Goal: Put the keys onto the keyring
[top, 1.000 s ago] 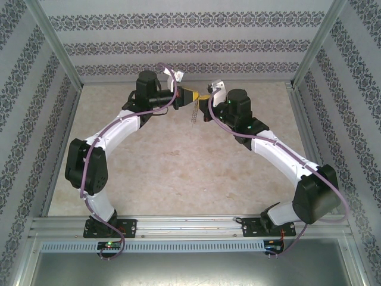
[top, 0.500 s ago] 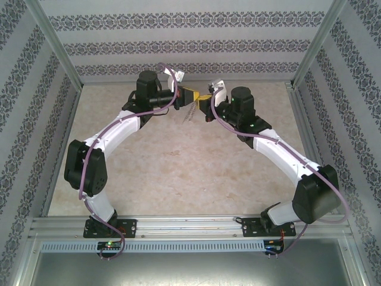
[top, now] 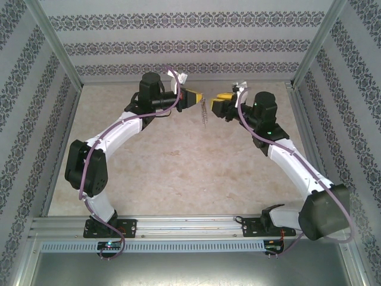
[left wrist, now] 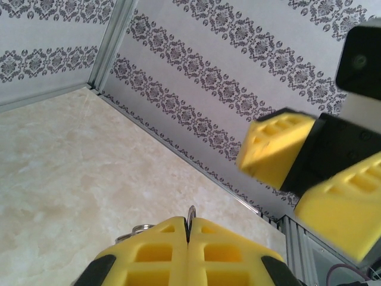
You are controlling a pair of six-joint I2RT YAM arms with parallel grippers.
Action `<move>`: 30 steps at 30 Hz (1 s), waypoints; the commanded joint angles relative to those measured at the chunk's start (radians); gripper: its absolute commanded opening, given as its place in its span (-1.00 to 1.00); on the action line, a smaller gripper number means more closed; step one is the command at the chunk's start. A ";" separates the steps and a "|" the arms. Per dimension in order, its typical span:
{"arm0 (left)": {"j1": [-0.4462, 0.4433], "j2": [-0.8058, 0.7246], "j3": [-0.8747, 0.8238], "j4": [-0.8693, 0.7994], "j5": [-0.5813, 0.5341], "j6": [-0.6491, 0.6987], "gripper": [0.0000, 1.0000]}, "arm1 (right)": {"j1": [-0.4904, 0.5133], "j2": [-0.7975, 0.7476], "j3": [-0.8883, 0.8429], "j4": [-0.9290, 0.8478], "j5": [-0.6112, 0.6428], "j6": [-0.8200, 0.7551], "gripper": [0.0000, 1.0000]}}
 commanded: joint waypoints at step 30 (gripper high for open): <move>-0.008 -0.014 -0.016 0.184 0.159 0.003 -1.00 | -0.034 0.198 0.108 0.217 -0.368 0.220 -0.35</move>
